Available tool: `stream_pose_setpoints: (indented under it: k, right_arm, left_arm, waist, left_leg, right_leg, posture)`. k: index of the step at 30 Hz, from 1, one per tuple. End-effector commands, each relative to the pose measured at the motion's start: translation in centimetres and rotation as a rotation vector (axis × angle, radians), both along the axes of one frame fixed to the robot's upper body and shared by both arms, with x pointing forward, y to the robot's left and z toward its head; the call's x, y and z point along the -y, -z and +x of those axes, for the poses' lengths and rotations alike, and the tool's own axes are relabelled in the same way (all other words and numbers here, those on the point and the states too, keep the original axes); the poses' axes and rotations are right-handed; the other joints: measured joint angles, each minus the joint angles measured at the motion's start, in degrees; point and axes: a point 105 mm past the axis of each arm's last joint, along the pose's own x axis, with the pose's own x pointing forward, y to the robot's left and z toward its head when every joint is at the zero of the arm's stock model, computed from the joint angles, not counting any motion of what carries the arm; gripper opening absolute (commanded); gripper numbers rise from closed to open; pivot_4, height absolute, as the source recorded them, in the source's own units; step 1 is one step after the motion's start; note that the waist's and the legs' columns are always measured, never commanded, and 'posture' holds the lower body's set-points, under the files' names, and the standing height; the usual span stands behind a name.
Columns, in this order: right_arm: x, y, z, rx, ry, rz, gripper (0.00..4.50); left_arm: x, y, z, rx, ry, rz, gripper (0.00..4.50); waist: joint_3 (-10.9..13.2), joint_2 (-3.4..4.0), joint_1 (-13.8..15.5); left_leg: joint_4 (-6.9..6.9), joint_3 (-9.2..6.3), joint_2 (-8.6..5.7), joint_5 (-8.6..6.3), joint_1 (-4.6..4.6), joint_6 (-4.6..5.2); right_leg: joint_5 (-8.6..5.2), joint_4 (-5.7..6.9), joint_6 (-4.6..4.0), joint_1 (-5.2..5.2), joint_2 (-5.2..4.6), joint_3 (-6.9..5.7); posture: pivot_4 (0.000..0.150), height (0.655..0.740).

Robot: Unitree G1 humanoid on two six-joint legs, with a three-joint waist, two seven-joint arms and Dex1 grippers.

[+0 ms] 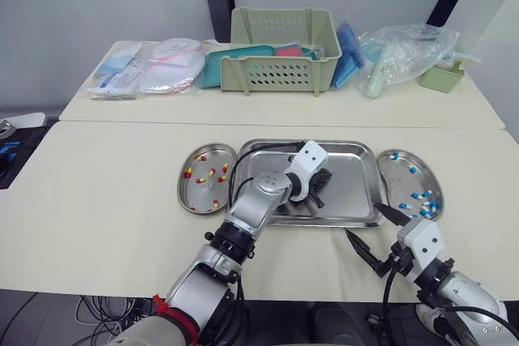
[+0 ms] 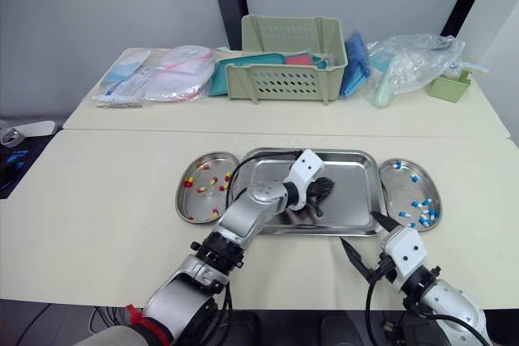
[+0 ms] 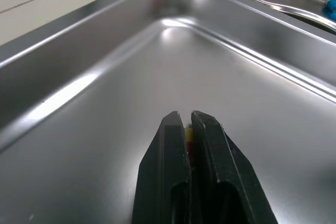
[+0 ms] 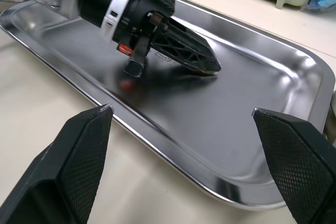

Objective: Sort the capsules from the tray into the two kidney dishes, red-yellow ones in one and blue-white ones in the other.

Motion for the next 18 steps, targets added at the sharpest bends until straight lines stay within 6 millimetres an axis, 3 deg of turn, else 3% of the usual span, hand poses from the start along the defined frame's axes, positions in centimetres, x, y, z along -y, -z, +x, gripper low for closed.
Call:
stream_pose_setpoints:
  k: [1,4,10,13,18]
  right_arm:
    - [-0.6,-1.2,-0.3,0.051,-0.076,-0.021,4.5]
    - [-1.0,-1.3,-0.8,0.028,-0.17,-0.032,4.5]
    - [-2.3,-0.8,-1.9,-0.048,-0.379,-0.066,4.5]
    - [-3.2,-1.0,-1.2,-0.044,-0.461,-0.056,4.5]
    - [-3.7,-1.3,-0.1,-0.046,-0.512,-0.016,4.5]
  left_arm:
    - [-1.2,-4.9,-1.0,0.105,0.058,-0.07,0.04]
    - [-3.7,-6.2,-1.8,0.104,0.056,-0.067,0.04]
    - [-8.9,-7.1,-3.3,0.062,-0.021,-0.039,0.04]
    - [-13.3,-7.4,-4.2,0.045,-0.121,-0.019,0.04]
    - [-17.9,-7.0,-6.0,0.011,-0.241,0.042,0.04]
  waist:
    - [0.0,0.01,0.0]
    - [0.0,0.04,0.0]
    - [0.0,0.04,-0.1]
    - [0.0,0.0,-0.2]
    - [0.1,-0.06,0.0]
  left_leg:
    - [0.0,0.0,0.0,0.0,0.0,0.0]
    - [0.0,-0.01,0.02,0.01,0.03,-0.01]
    - [-0.01,-0.02,0.04,-0.03,0.05,0.05]
    - [0.01,-0.05,0.04,-0.04,0.05,0.08]
    - [0.0,-0.1,0.08,-0.05,0.05,0.08]
  right_leg:
    - [0.0,0.0,0.0,-0.01,0.0,0.0]
    - [0.0,0.0,0.0,0.03,0.0,-0.01]
    - [0.0,0.0,0.0,0.03,0.01,-0.01]
    - [0.0,0.0,0.0,0.06,0.0,-0.03]
    - [0.0,-0.01,-0.01,0.05,0.02,-0.07]
  posture:
    - [0.15,0.74]
    - [0.15,0.74]
    - [0.15,0.74]
    - [0.15,0.74]
    - [0.15,0.74]
